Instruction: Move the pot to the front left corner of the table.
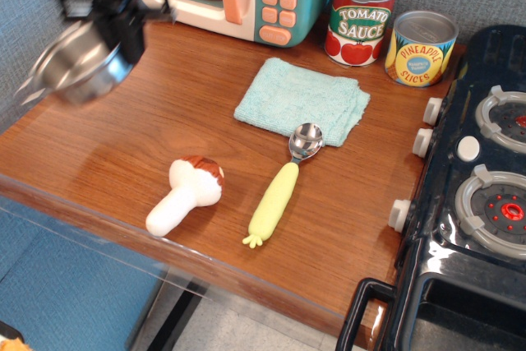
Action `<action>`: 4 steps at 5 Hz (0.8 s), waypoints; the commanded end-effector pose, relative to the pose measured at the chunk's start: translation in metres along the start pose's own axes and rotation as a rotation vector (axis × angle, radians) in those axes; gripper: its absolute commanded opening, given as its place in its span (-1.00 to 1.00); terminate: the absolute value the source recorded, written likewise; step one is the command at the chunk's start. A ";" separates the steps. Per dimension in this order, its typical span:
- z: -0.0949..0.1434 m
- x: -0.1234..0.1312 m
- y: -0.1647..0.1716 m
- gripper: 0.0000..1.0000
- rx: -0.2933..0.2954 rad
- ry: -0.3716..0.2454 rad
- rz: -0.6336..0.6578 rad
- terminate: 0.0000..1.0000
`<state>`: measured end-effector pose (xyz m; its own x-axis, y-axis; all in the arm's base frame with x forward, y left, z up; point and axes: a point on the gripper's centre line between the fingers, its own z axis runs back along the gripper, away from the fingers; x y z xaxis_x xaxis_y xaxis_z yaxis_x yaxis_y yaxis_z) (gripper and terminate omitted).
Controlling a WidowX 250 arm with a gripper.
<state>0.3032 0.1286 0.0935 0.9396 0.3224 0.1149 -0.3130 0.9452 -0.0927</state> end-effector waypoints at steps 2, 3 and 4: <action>-0.025 -0.028 0.021 -1.00 -0.013 0.007 -0.040 -1.00; -0.043 -0.025 0.026 -1.00 0.005 0.060 -0.019 -1.00; -0.057 -0.029 0.031 1.00 0.010 0.109 -0.001 -1.00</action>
<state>0.2785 0.1365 0.0218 0.9504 0.3106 -0.0184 -0.3110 0.9463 -0.0885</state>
